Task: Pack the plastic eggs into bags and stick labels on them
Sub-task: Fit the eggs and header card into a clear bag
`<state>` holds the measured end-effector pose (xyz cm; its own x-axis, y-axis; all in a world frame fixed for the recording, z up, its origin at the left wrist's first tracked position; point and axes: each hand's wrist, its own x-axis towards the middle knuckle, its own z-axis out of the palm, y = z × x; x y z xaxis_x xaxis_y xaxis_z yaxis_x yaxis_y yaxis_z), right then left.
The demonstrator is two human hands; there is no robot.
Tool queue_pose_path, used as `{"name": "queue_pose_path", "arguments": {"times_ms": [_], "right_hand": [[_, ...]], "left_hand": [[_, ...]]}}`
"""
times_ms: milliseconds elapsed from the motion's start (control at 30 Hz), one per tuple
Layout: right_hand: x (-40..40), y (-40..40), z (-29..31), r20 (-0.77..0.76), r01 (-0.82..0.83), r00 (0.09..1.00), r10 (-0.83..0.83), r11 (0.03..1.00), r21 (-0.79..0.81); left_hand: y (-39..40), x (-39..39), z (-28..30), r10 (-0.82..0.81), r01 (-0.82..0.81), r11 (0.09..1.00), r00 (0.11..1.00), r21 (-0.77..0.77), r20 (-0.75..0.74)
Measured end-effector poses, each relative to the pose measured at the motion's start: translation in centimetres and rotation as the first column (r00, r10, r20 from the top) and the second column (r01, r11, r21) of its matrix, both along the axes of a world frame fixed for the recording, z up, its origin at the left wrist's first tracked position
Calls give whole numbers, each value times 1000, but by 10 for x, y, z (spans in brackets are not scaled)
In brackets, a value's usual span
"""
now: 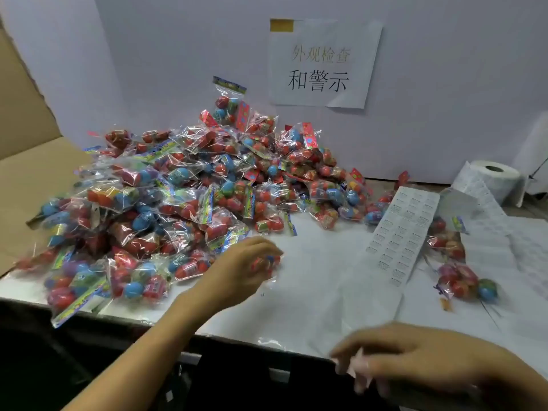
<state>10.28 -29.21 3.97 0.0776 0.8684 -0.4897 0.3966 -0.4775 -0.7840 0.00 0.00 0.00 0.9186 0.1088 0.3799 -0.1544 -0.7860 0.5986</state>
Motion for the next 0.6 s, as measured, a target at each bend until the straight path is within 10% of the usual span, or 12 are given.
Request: {"name": "queue_pose_path", "arguments": {"times_ms": [167,300,467,600], "right_hand": [[26,57,-6,10,340,934,-356,900,273],[50,85,-25,60,445,870,-489,832,330],[65,101,-49,-22,555,810,-587,752,356],[59,108,-58,-160,621,771,-617,670,407]], "left_hand": [[21,72,-2,255,69,756,885,651,-389],[31,82,-7,262,177,683,847,709,-463],[25,73,0,164,58,850,915,524,-368],[19,70,2,97,-103,995,970,-15,-221]]}}
